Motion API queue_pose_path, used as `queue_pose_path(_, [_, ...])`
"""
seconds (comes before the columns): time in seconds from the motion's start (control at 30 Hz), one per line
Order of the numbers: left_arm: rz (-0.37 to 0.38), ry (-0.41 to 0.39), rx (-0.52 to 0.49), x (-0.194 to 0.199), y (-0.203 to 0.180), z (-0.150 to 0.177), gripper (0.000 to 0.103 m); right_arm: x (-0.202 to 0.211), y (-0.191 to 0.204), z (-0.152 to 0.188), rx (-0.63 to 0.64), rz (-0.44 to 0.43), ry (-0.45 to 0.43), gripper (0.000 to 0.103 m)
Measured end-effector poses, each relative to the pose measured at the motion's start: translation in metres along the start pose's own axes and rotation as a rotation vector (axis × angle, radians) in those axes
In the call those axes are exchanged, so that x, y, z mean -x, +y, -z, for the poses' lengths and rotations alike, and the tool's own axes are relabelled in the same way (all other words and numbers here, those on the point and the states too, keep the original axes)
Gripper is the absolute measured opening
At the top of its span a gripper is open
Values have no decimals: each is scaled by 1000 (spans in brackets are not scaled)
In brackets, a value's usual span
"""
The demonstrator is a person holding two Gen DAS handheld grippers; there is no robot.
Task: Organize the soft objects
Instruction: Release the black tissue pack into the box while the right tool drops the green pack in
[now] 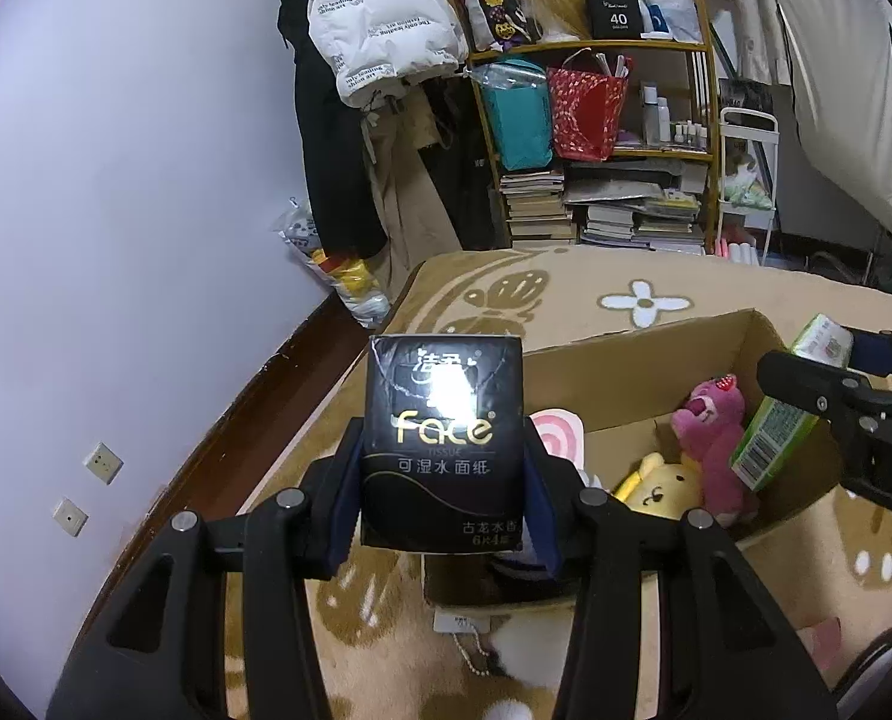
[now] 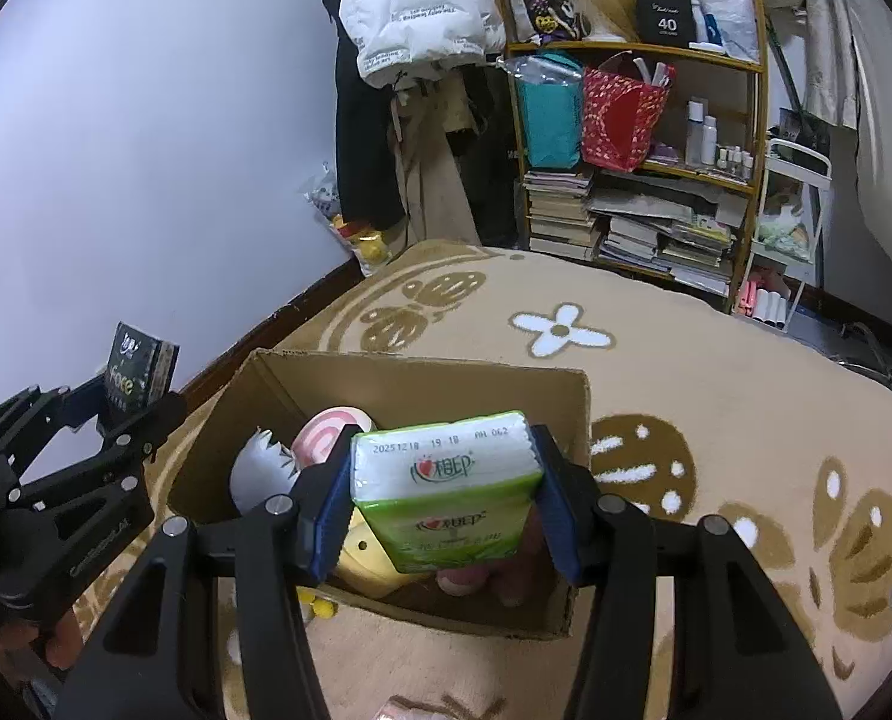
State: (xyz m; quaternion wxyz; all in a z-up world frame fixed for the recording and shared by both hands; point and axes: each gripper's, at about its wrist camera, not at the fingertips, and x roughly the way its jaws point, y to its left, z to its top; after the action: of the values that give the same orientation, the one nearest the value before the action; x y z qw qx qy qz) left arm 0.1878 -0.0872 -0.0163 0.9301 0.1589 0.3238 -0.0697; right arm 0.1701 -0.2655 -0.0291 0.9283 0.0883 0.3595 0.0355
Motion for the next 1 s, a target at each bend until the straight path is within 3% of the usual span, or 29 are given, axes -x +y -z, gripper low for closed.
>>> queue_pose_path(0.33, [-12, 10, -12, -23, -6, 8, 47, -13, -3, 3, -19, -44, 0, 57])
queue_pose_path(0.4, [-12, 10, -16, -24, -7, 10, 56, -16, -4, 5, -19, -50, 6, 57])
queue_pose_path(0.47, [-17, -5, -21, -22, -8, 12, 59, -19, -4, 7, -16, -53, 13, 57])
queue_pose_path(0.57, [-25, -7, -27, -20, -7, 12, 76, -22, -4, 8, -17, -56, 25, 58])
queue_pose_path(0.7, [-34, -19, -22, -14, -3, 12, 89, -17, -4, 6, -19, -57, 8, 76])
queue_pose_path(0.8, [-44, -23, 2, -8, 4, 13, 98, -13, -2, 6, -12, -47, 8, 78])
queue_pose_path(0.9, [-49, -11, 28, -5, 12, 15, 101, -9, -4, 8, -27, -44, 8, 91])
queue_pose_path(1.0, [-53, 9, 49, -2, 20, 17, 101, -4, -7, 8, -53, -41, 4, 97])
